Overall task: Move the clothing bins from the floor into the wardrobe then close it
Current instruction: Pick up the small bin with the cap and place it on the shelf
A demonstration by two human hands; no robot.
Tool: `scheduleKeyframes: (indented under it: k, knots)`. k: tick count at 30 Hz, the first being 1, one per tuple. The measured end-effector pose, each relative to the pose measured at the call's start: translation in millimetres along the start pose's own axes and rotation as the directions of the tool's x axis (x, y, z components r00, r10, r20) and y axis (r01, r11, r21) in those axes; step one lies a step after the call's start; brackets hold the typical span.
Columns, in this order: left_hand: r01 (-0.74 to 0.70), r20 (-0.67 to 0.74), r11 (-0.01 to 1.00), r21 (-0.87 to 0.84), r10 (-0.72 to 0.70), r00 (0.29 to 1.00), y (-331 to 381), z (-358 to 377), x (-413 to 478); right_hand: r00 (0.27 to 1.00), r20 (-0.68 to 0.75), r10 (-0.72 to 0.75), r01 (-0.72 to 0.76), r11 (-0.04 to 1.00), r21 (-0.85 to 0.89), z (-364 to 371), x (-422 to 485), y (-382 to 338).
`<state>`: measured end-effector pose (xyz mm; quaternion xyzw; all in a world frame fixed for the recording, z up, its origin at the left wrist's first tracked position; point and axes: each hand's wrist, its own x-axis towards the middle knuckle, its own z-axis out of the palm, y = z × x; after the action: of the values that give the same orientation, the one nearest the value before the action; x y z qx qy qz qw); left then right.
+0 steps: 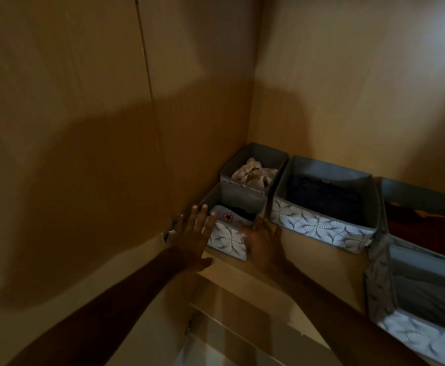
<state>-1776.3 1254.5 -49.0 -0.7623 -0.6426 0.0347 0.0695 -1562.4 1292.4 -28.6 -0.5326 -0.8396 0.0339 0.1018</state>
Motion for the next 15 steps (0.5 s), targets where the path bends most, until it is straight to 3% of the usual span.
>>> scheduleKeyframes:
  k: [8, 15]
  knots:
    - [0.034, 0.057, 0.999, -0.018, -0.033, 0.998, 0, -12, 9, 1.000, 0.010, 0.013, -0.012, 0.996, -0.083, -4, 12, -3]
    - [0.027, 0.077, 0.999, -0.046, -0.023, 0.997, -4, -15, 10, 0.999, 0.049, 0.012, -0.014, 0.999, 0.043, -7, 7, -2]
